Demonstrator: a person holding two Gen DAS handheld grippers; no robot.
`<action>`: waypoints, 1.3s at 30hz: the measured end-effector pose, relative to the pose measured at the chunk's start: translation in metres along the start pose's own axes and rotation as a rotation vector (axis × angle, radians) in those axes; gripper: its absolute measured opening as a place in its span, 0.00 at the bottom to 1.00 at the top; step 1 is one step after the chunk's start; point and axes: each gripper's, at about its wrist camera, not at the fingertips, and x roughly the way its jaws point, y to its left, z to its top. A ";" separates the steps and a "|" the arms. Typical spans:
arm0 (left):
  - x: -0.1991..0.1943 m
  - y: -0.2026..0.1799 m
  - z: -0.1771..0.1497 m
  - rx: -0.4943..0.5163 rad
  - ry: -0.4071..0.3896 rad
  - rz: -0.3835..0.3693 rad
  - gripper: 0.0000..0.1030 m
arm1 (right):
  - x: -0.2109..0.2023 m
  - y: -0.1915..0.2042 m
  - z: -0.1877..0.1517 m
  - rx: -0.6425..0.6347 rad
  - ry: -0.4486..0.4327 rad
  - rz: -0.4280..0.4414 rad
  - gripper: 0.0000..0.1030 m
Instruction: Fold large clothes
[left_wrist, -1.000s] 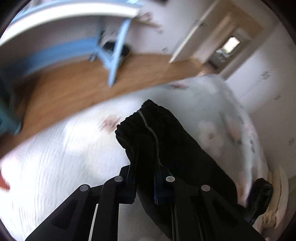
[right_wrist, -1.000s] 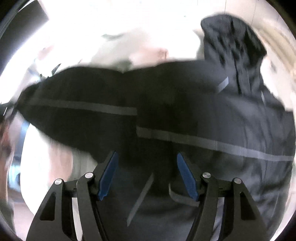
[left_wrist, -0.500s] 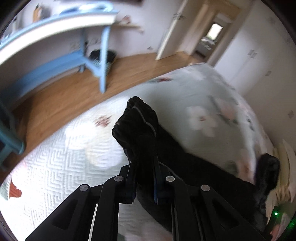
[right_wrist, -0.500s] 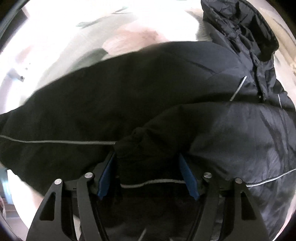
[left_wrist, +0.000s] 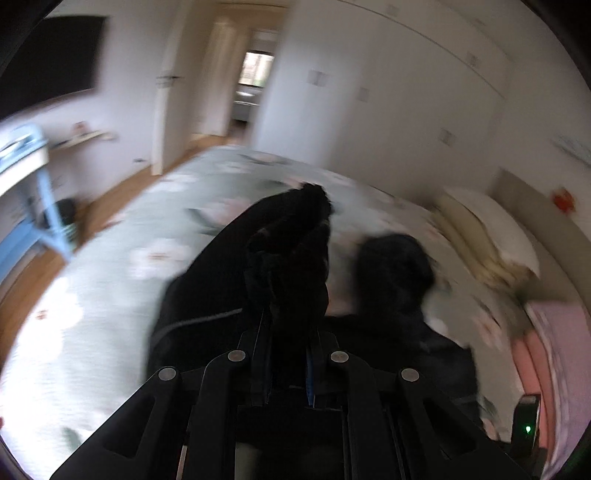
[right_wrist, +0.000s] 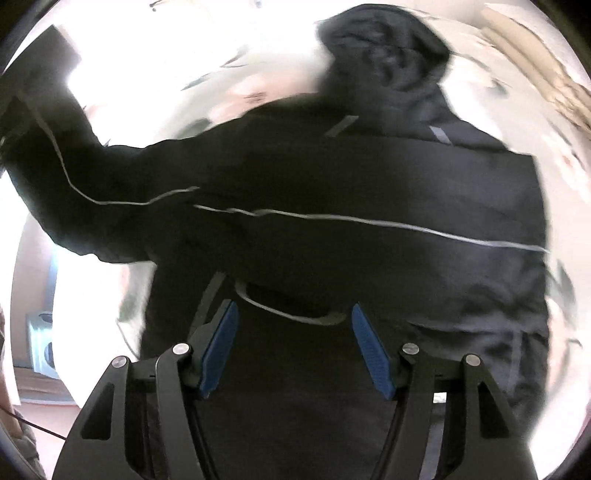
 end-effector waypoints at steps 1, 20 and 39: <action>0.008 -0.023 -0.005 0.018 0.013 -0.028 0.13 | -0.005 -0.014 -0.003 0.011 0.001 -0.008 0.67; 0.200 -0.214 -0.181 0.180 0.528 -0.190 0.47 | -0.013 -0.194 -0.030 0.170 0.056 -0.050 0.67; 0.106 -0.096 -0.159 -0.121 0.465 -0.120 0.75 | 0.064 -0.154 0.075 0.235 0.057 0.284 0.72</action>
